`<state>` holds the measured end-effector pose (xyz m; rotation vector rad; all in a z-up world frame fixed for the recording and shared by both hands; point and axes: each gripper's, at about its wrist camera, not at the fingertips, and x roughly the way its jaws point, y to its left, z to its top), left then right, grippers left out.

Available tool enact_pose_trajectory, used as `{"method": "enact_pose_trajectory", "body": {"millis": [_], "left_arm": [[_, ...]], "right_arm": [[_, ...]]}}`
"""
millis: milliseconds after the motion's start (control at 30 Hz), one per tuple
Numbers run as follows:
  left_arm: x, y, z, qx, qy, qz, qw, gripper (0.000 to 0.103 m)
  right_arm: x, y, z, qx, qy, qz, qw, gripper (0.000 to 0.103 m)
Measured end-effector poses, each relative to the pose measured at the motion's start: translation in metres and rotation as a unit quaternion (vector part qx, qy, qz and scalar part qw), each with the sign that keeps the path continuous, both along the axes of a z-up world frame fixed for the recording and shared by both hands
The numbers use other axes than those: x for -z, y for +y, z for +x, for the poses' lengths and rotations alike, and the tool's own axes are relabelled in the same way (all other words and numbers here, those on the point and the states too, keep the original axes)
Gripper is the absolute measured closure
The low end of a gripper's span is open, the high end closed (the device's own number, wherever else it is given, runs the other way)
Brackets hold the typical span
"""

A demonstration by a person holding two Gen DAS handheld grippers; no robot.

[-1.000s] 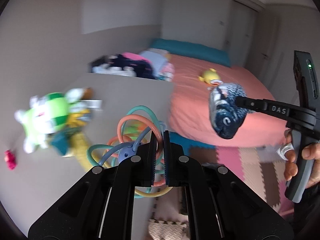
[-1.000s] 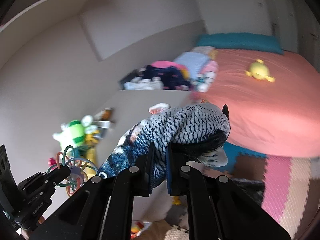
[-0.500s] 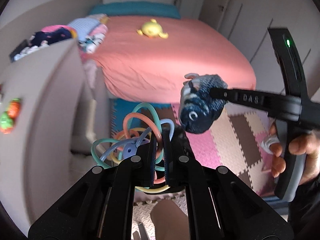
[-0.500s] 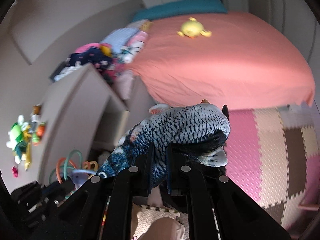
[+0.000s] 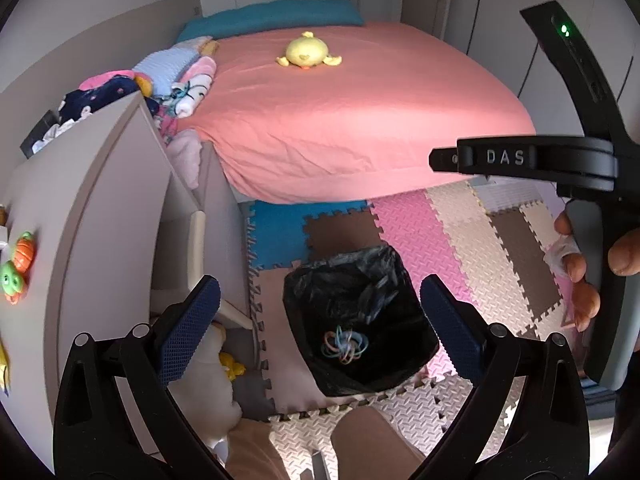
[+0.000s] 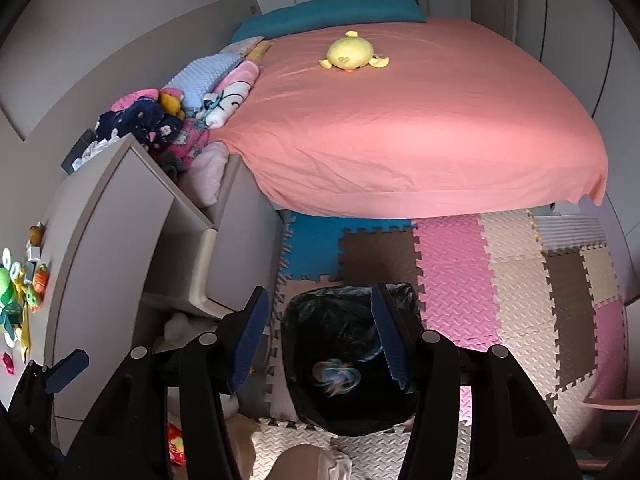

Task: Collect trash
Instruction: 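Carry both toys over the black trash bin and open both tools to drop them, then grasp the teal cup with the left tool while the right tool grasps the green-orange turtle toy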

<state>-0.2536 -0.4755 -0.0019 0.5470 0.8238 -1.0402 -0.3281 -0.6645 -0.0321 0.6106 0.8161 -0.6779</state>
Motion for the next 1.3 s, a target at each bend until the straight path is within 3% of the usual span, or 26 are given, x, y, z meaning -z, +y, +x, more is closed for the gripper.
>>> {"method": "enact_pose_trajectory", "body": {"millis": [233,500,733,900,1133,1300], "left_arm": [[-0.004,0.007,0.021,-0.018,0.004,-0.012,0.9998,0.006],[-0.023,0.044,0.049,-0.048,0.000,-0.030,0.9984,0.006],[-0.044,0.101,0.094,-0.122,-0.006,-0.034,0.9920,0.006],[-0.058,0.159,0.135,-0.201,-0.010,-0.046,0.9786,0.006],[-0.066,0.243,0.185,-0.308,-0.014,-0.051,0.9498,0.006],[-0.058,0.286,0.207,-0.360,-0.002,-0.044,0.9318,0.006]], "right_arm": [[-0.018,0.015,0.017,-0.022,-0.010,-0.010,1.000,0.044],[-0.046,0.055,0.054,-0.070,-0.020,-0.027,0.997,0.044],[-0.073,0.113,0.106,-0.145,-0.037,-0.041,0.988,0.044],[-0.085,0.161,0.150,-0.209,-0.048,-0.038,0.976,0.044],[-0.087,0.217,0.203,-0.275,-0.049,-0.027,0.960,0.044],[-0.079,0.245,0.241,-0.299,-0.039,-0.011,0.953,0.044]]}}
